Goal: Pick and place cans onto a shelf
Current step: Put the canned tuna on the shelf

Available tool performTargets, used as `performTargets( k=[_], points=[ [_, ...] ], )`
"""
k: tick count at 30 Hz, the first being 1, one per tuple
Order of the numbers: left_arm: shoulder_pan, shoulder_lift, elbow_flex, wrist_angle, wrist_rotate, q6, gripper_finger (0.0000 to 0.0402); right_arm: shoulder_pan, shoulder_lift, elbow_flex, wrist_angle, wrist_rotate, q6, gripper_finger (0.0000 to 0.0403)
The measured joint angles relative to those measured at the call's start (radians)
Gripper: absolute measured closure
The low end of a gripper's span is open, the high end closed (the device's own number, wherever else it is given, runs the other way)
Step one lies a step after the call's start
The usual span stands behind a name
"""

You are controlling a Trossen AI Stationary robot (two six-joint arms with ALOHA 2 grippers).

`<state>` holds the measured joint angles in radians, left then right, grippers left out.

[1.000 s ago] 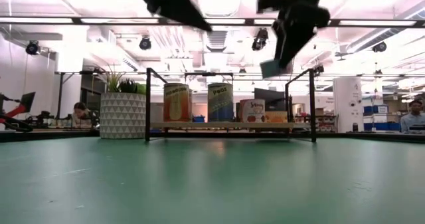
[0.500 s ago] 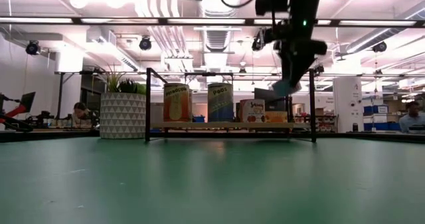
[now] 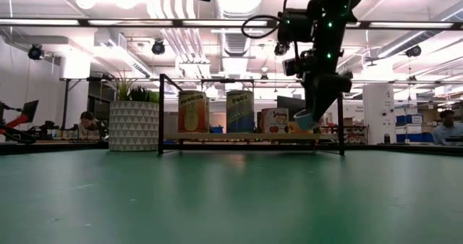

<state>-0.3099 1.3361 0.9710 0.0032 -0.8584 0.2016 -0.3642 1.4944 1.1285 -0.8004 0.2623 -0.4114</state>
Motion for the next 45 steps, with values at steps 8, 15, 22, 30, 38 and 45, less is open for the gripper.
performTargets(
  k=[8,15,22,30,38,45],
  points=[
    [0.000,0.000,0.000,-0.001,-0.023,0.023,0.0402,-0.030,0.000,-0.041,0.079,0.000,-0.020,0.0120],
    [0.000,0.000,0.001,-0.001,-0.023,0.025,0.0402,-0.043,0.000,-0.042,0.079,0.000,-0.018,0.0084],
    [0.000,0.000,0.001,-0.001,-0.023,0.025,0.0402,-0.043,-0.001,-0.041,0.073,0.000,-0.021,0.0059],
    [0.000,0.000,0.001,-0.002,-0.023,0.025,0.0402,-0.035,-0.049,-0.041,0.058,0.027,-0.036,0.0075],
    [0.000,0.000,0.001,-0.003,-0.023,0.025,0.0402,-0.035,-0.068,0.027,-0.024,0.026,-0.001,0.0079],
    [0.000,0.000,0.001,-0.003,-0.022,0.025,0.0402,-0.045,-0.032,0.034,-0.022,0.025,-0.009,0.0186]
  ],
)
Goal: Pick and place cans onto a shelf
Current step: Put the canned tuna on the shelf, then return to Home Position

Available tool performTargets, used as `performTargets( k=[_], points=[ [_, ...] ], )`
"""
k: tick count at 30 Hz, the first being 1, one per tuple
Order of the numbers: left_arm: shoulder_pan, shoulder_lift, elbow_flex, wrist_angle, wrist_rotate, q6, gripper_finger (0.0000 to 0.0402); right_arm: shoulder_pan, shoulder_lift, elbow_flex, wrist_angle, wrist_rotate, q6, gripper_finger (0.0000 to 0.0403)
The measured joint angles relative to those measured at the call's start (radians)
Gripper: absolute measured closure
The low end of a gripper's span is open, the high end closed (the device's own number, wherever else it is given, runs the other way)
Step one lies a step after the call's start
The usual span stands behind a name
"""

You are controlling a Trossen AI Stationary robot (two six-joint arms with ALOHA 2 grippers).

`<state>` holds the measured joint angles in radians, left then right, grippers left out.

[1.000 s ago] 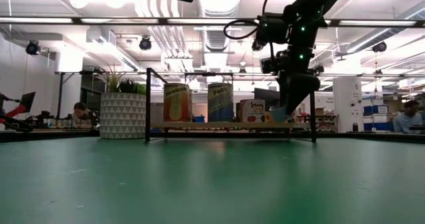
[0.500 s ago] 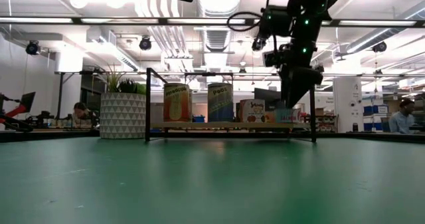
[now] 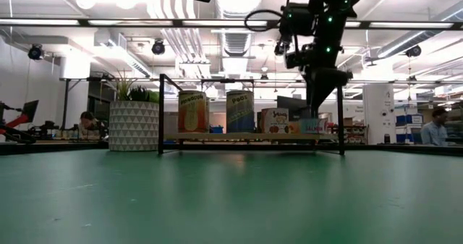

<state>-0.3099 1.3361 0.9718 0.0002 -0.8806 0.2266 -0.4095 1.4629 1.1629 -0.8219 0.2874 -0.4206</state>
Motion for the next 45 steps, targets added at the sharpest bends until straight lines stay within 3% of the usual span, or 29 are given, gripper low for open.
performTargets(
  k=[6,9,27,36,39,45],
  points=[
    [0.000,0.000,0.000,-0.002,0.000,0.000,0.0402,-0.011,0.063,0.000,0.001,-0.003,-0.020,0.0336],
    [0.000,0.000,0.000,-0.002,0.000,0.000,0.0402,-0.012,0.092,0.000,0.004,-0.005,-0.028,0.0384],
    [0.000,0.000,0.000,-0.011,0.000,0.000,0.0402,-0.012,0.130,0.020,0.020,-0.012,-0.034,0.0394],
    [-0.002,-0.001,0.001,-0.094,0.005,-0.027,0.0402,0.014,0.100,0.096,-0.065,-0.010,-0.004,0.0394],
    [-0.011,-0.028,-0.013,-0.132,0.080,-0.044,0.0402,0.041,0.049,0.091,-0.069,-0.029,0.028,0.0394],
    [-0.013,-0.171,-0.142,-0.096,0.372,-0.077,0.0402,0.135,-0.153,-0.046,0.112,-0.224,0.113,0.0394]
  ],
)
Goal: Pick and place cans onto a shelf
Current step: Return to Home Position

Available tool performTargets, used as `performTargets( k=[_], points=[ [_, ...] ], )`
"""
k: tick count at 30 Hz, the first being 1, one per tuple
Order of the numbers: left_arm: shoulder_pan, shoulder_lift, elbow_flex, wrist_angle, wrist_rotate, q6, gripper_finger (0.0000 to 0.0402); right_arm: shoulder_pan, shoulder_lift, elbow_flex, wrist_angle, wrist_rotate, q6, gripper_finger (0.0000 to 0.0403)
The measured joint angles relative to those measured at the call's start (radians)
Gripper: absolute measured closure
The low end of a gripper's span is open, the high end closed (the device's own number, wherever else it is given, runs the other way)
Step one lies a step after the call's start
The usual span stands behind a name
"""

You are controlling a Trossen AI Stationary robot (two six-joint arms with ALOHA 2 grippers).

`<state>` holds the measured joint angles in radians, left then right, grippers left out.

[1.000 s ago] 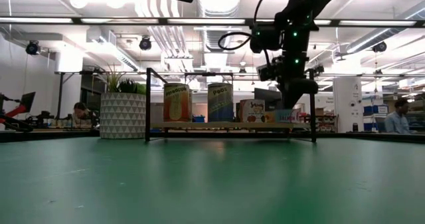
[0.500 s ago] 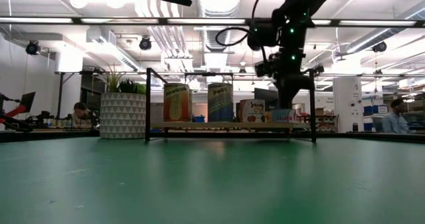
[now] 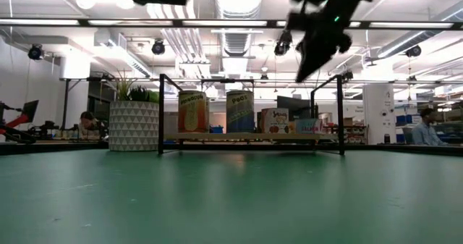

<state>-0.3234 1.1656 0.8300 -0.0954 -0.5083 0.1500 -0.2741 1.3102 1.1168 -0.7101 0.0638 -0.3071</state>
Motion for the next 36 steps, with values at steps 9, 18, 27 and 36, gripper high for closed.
performTargets(
  k=[9,18,27,36],
  points=[
    [0.002,-0.310,-0.304,0.155,0.269,0.032,0.0402,0.198,-0.356,-0.404,0.497,-0.073,0.035,0.0394],
    [0.014,-0.586,-0.525,0.353,0.272,0.076,0.0402,0.246,-0.628,-0.719,0.830,-0.119,0.001,0.0394],
    [0.019,-0.772,-0.627,0.365,0.272,0.075,0.0402,0.244,-0.803,-0.849,0.936,-0.181,0.000,0.0394],
    [0.020,-0.886,-0.693,0.365,0.272,0.112,0.0402,0.243,-0.921,-0.962,1.058,-0.196,-0.025,0.0394]
  ],
)
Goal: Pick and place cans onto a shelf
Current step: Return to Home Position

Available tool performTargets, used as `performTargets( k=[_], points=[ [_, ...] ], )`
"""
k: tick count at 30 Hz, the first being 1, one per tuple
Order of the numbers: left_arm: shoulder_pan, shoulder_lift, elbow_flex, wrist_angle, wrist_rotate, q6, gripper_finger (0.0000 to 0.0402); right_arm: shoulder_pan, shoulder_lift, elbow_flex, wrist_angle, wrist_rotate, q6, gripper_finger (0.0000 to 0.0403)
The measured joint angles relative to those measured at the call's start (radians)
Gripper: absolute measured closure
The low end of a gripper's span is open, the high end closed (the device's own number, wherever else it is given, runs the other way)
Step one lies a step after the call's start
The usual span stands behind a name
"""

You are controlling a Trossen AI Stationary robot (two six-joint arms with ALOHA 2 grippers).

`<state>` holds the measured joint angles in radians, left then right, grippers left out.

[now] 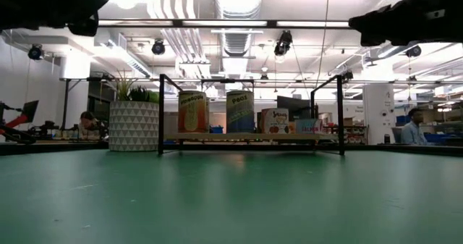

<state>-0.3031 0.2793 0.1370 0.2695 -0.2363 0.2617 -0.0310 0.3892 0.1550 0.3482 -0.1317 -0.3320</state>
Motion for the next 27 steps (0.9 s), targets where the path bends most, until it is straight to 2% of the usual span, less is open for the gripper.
performTargets(
  k=[5,10,17,27],
  points=[
    [0.000,-0.054,-0.060,-0.004,0.000,-0.005,0.0402,0.000,-0.056,-0.052,0.025,0.000,-0.009,0.0394],
    [0.000,-0.117,-0.100,0.001,0.000,-0.061,0.0402,0.000,-0.099,-0.136,0.139,-0.017,-0.028,0.0394],
    [0.000,-0.199,-0.127,0.016,0.000,-0.139,0.0402,0.000,-0.126,-0.142,0.135,-0.069,-0.008,0.0394],
    [0.000,-0.281,-0.115,0.175,0.000,0.026,0.0402,0.000,-0.207,-0.136,0.145,-0.115,0.044,0.0394]
  ],
)
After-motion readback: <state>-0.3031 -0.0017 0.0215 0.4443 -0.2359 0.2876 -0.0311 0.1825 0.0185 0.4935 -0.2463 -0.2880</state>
